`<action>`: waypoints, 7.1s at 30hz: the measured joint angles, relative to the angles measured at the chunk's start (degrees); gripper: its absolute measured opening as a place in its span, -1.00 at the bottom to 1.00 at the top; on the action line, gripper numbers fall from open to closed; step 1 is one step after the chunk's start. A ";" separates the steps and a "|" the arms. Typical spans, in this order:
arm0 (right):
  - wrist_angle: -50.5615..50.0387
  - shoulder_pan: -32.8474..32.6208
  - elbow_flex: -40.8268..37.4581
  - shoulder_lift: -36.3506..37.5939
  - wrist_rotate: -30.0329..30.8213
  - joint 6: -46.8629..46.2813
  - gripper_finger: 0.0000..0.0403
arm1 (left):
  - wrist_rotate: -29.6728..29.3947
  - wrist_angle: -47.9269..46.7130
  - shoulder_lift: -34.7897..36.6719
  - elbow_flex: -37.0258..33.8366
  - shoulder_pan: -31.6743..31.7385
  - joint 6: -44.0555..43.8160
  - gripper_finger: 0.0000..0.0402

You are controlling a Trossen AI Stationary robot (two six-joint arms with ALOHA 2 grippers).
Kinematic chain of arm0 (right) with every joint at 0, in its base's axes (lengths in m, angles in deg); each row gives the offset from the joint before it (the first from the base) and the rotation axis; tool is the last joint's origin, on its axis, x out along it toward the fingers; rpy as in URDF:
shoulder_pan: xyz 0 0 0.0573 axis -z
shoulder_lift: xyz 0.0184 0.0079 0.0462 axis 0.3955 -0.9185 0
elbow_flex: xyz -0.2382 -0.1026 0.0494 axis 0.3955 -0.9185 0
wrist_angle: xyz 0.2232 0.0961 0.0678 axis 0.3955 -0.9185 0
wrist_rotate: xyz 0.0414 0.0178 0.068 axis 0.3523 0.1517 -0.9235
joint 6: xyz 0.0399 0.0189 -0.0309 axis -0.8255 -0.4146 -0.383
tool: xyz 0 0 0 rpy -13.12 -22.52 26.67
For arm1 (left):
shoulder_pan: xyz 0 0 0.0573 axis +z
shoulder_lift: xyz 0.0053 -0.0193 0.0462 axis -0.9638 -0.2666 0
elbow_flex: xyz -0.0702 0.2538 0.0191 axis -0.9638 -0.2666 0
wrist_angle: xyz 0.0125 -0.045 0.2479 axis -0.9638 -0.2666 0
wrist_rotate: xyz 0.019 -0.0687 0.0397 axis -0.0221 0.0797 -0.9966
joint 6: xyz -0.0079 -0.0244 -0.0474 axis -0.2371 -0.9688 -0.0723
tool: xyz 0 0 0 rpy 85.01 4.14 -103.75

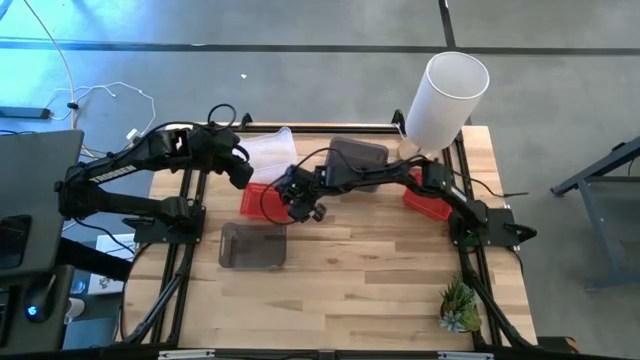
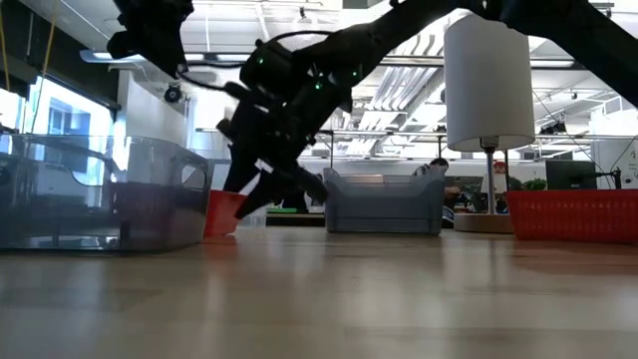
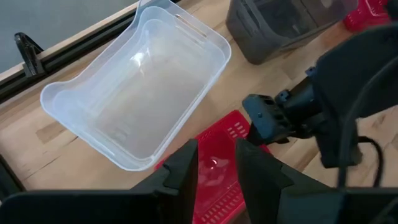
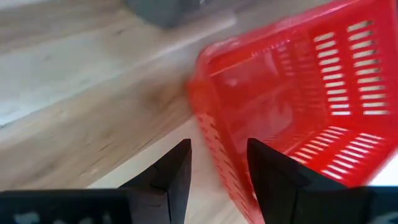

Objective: Stack baskets by color
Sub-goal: Stack the left red bin on the right red bin

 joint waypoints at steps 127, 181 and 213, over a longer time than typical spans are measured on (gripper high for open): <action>-68.03 -17.94 -42.47 70.98 25.65 -55.37 -1.00 | -2.66 -0.28 0.02 0.00 0.04 0.43 -0.55; -65.75 -27.33 -60.02 66.11 26.74 -42.97 -1.00 | -2.43 -0.28 0.00 0.00 0.02 0.43 -0.55; -49.59 -28.32 -58.14 65.69 16.98 -58.64 -1.00 | -2.39 -0.28 0.00 0.00 0.01 0.43 -0.55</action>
